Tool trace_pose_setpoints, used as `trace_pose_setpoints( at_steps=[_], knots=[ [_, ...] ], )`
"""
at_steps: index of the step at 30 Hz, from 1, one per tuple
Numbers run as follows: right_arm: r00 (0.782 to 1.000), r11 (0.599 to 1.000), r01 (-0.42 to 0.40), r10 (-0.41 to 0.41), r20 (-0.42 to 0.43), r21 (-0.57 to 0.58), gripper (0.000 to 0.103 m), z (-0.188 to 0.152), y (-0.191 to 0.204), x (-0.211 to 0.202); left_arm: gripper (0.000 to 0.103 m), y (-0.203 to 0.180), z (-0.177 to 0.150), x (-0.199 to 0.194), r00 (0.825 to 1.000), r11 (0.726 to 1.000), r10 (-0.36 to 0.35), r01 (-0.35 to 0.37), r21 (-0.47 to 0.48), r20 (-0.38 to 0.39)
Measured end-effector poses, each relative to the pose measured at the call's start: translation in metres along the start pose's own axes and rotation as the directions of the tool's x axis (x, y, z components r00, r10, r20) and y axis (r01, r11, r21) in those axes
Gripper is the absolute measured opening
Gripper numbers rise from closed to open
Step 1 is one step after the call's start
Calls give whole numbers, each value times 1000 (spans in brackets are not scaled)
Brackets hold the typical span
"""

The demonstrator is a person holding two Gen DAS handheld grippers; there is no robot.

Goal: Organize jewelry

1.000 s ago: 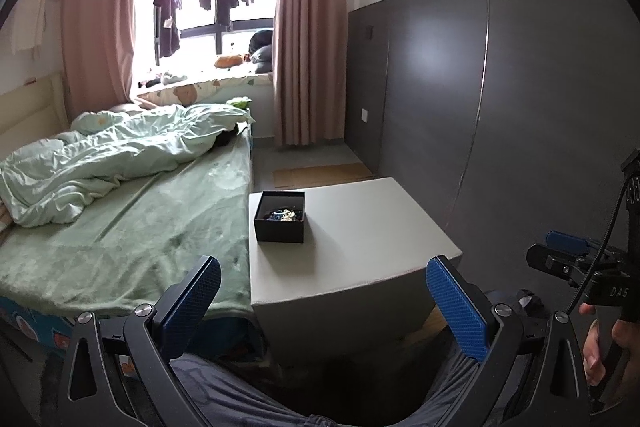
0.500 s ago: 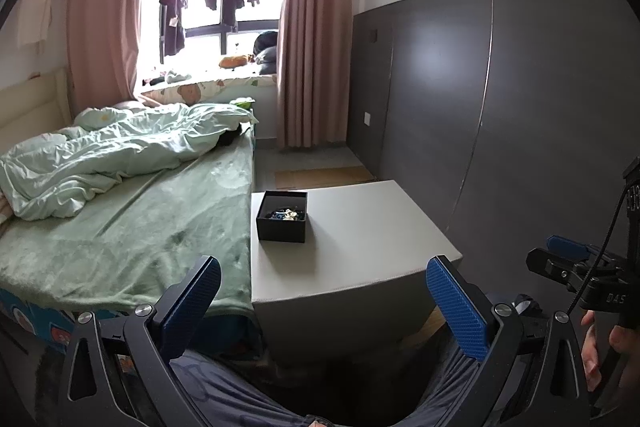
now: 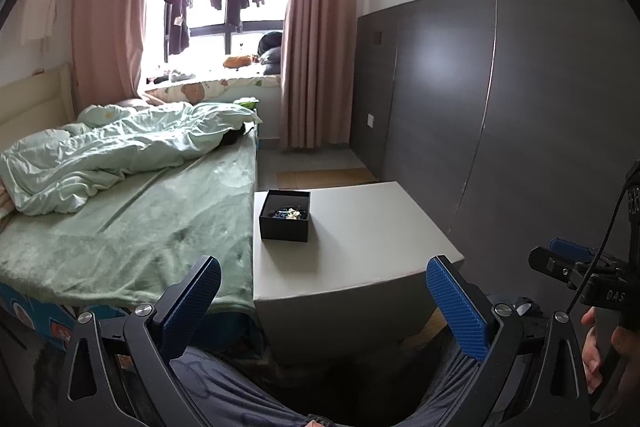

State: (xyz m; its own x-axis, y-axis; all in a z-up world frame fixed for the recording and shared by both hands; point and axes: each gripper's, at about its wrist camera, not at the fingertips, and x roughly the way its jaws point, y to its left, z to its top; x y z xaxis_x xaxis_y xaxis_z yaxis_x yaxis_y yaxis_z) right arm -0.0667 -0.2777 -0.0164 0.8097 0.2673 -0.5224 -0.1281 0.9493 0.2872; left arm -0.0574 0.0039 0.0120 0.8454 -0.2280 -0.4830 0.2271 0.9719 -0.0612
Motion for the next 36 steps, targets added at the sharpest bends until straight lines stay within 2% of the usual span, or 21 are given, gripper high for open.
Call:
trace_pose_setpoints(
  at_steps=[21,36],
  knots=[
    [1000,1000,6,-6,-4,14,103,-2,0,-4,103,3,-3,0,1000,1000,26,-26,-11,6],
    [1000,1000,16,-15,-27,24,103,1,-5,9,103,7,-3,15,1000,1000,4,-4,-15,1]
  ],
)
